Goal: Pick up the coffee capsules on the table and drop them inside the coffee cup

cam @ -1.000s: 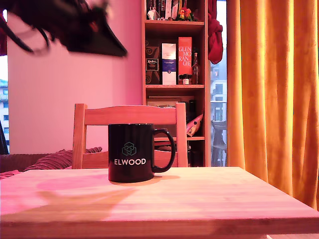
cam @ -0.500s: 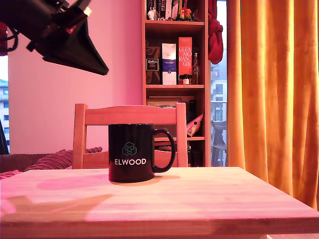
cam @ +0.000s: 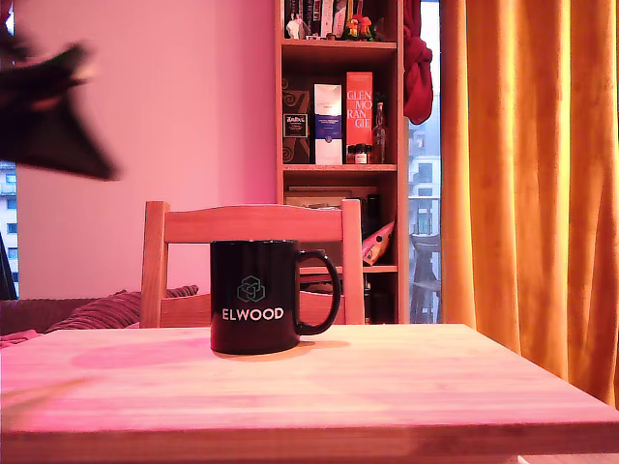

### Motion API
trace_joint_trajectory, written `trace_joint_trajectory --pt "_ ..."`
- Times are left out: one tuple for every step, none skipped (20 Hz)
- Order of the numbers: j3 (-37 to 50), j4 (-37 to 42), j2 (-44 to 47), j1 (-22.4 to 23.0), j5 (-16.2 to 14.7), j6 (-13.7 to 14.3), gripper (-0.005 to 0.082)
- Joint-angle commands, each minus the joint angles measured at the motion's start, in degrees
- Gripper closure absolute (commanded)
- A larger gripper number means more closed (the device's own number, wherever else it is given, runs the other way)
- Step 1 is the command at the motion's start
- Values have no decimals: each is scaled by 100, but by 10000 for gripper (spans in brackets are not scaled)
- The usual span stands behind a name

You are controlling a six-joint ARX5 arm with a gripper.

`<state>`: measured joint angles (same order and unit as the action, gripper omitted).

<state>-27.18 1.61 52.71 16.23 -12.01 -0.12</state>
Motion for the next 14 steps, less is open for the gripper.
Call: trace_joint_trajectory --pt "348 57 -387 -157 -17 -125 790" --pt "485 11 -643 -278 -17 -166 790" --pt "632 -31 -914 -385 -20 -168 790" --pt "765 -59 -1217 -468 -31 -280 790" --pt "857 -205 -1513 -527 -46 -455 790" --pt "916 -387 -1797 -551 -44 -503 790" --pt "966 -538 -2050 -560 -39 -520 790" --pt "1012 -634 -2308 -557 -7 -654 790" --pt "1058 -662 -2568 -557 98 -798 790" --pt "1080 -750 -2852 -557 170 -933 790" --pt "1080 -892 -3104 -557 214 -957 790" --pt "1080 -1053 -3314 -557 341 -953 790" --pt "1080 -1187 -3497 -557 457 -951 790" --pt "1080 -1274 -3644 -557 529 -951 790"
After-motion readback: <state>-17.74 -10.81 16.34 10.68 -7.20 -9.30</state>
